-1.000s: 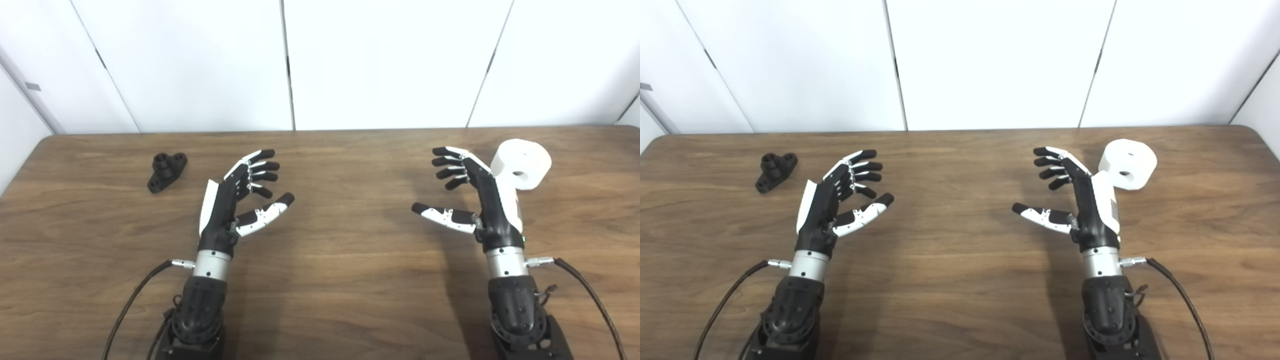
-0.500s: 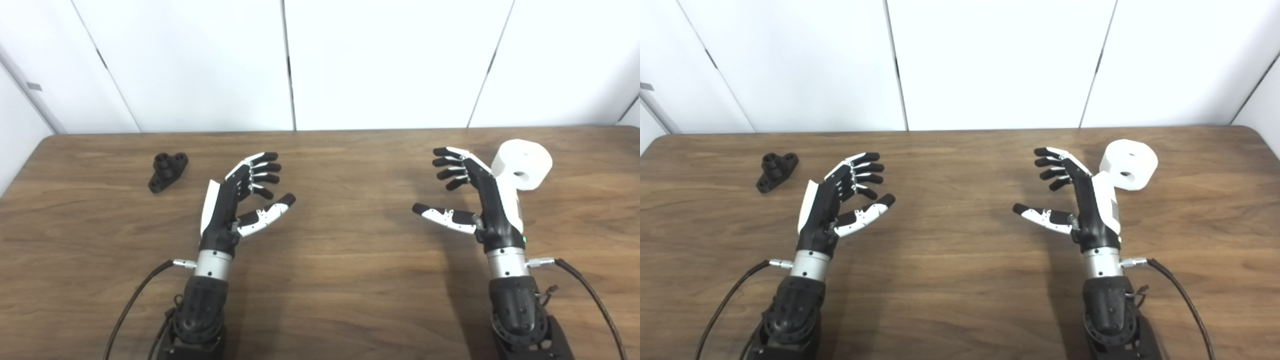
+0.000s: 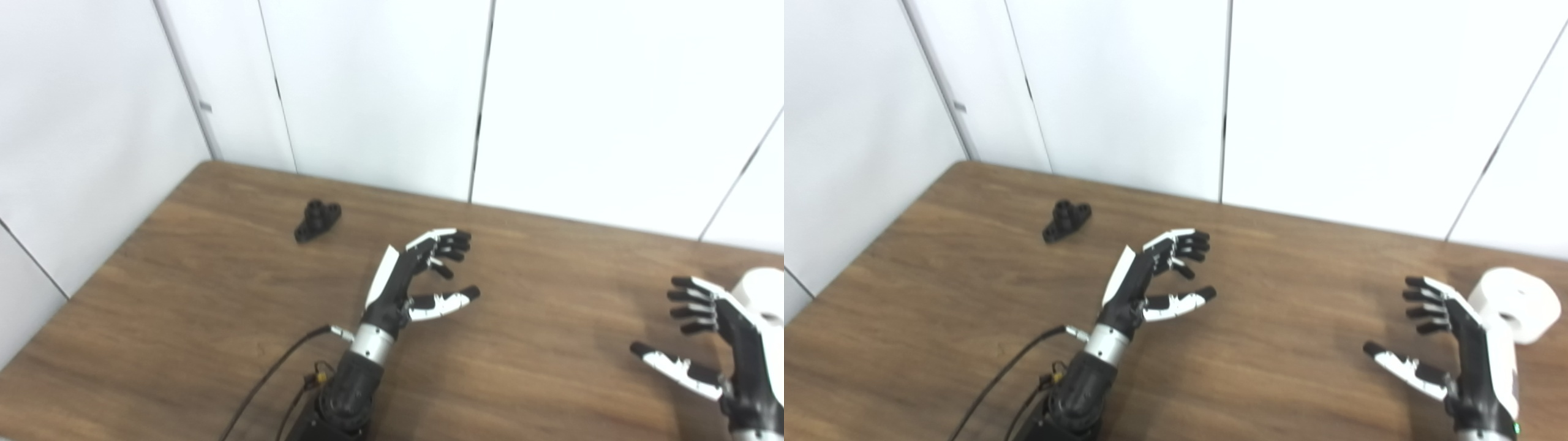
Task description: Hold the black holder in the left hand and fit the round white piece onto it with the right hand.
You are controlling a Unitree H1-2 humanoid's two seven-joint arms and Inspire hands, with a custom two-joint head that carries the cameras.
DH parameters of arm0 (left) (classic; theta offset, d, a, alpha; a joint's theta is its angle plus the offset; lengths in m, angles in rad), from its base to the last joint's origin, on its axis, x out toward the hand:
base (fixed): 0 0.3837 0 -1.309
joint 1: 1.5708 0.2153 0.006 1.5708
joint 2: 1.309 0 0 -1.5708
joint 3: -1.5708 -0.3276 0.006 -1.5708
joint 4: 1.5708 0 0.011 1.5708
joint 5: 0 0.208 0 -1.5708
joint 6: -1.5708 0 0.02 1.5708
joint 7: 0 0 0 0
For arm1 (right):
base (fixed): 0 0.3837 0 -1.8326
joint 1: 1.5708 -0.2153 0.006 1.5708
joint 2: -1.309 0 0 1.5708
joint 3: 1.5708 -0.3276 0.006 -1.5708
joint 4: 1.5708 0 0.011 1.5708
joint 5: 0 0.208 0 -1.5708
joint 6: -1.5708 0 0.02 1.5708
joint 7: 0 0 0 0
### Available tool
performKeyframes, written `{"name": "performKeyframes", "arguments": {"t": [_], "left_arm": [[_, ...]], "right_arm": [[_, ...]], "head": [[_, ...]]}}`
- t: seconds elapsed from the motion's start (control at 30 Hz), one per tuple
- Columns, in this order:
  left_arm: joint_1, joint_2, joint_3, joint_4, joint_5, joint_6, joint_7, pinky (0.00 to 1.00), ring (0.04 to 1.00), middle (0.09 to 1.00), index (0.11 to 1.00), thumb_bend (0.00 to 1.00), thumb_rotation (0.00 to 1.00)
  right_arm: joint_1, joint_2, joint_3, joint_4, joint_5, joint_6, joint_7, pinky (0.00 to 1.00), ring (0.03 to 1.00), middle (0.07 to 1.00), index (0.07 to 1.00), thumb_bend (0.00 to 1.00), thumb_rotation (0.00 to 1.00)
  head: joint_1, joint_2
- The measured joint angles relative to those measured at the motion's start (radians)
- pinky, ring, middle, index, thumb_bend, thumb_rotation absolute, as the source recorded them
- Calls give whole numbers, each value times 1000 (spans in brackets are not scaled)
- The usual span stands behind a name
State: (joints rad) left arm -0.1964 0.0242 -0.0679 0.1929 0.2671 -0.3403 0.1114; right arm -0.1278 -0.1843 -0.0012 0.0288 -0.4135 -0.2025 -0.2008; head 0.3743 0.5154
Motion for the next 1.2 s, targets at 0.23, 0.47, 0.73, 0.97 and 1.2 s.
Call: {"name": "performKeyframes", "arguments": {"t": [0.23,0.47,0.73,0.97,1.2], "left_arm": [[-1,-2,1,0,7,-1,11,531,663,697,672,682,0],[6,0,19,-22,46,-2,54,470,613,669,649,696,12],[-8,82,71,-90,101,40,58,474,554,636,624,724,0],[-41,154,95,-123,111,124,35,441,550,631,622,751,12],[-56,228,118,-137,283,225,73,567,670,696,620,832,41]], "right_arm": [[-1,1,1,-17,8,1,1,477,582,662,698,647,0],[-1,1,0,-33,6,2,8,470,579,659,693,645,0],[-1,-2,-2,-33,12,2,14,470,579,656,691,649,0],[-2,-1,-1,-34,12,2,19,462,579,653,692,642,0],[-2,-1,-1,-53,14,2,25,460,577,656,694,636,0]], "head": [[-2,2],[5,3],[15,3],[20,0],[21,-2]]}}
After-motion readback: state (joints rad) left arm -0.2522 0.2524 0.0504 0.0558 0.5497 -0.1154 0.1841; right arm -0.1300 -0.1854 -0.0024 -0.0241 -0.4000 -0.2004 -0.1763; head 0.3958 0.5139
